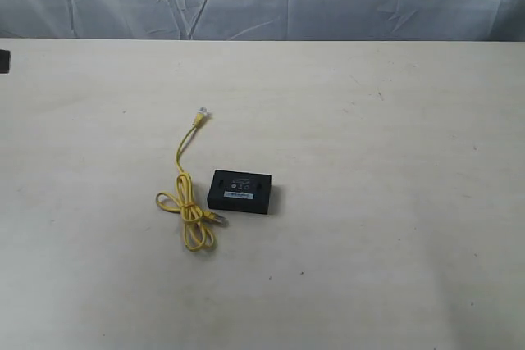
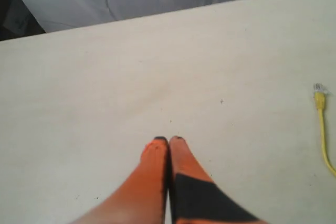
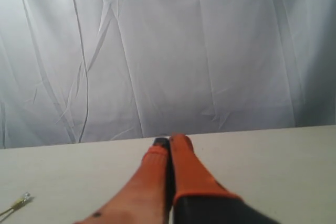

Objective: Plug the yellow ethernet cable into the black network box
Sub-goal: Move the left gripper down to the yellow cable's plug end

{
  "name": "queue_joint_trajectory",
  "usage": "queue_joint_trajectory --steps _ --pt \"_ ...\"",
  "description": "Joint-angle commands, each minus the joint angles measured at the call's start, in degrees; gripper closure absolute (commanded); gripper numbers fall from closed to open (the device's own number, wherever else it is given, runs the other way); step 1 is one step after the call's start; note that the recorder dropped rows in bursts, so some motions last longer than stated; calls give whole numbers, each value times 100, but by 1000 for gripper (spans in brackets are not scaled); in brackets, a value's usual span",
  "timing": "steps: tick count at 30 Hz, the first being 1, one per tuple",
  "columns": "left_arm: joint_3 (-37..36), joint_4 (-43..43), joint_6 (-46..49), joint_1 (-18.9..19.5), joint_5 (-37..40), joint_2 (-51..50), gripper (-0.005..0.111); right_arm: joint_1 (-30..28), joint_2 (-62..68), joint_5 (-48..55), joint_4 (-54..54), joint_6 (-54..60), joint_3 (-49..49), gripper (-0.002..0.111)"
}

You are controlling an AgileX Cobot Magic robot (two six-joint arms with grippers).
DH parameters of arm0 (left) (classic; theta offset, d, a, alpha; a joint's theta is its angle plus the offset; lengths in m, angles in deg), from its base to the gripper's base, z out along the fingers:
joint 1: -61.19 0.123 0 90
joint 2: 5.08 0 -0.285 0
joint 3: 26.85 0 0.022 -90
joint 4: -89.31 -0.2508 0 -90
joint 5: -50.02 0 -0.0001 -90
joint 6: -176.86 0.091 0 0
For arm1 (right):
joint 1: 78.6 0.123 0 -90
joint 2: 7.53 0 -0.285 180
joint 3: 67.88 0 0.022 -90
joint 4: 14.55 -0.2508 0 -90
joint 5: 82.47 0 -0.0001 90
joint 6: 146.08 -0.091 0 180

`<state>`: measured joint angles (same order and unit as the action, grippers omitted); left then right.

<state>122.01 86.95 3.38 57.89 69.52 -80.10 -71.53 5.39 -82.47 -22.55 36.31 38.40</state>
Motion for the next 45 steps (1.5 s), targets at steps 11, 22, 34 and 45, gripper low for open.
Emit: queue_joint_trajectory --steps 11,22,34,45 --pt "2429 851 1014 -818 1380 -3152 107 -26 1215 1025 -1 17 838 108" --pt "4493 1887 1044 -950 3199 -5093 107 -26 1465 1461 -1 17 996 108" --pt "5139 1013 408 -1731 2789 -5865 107 -26 1465 1423 -1 17 996 108" --pt "5105 1243 407 -1743 2561 -5916 107 -26 1465 1412 -304 17 996 108"
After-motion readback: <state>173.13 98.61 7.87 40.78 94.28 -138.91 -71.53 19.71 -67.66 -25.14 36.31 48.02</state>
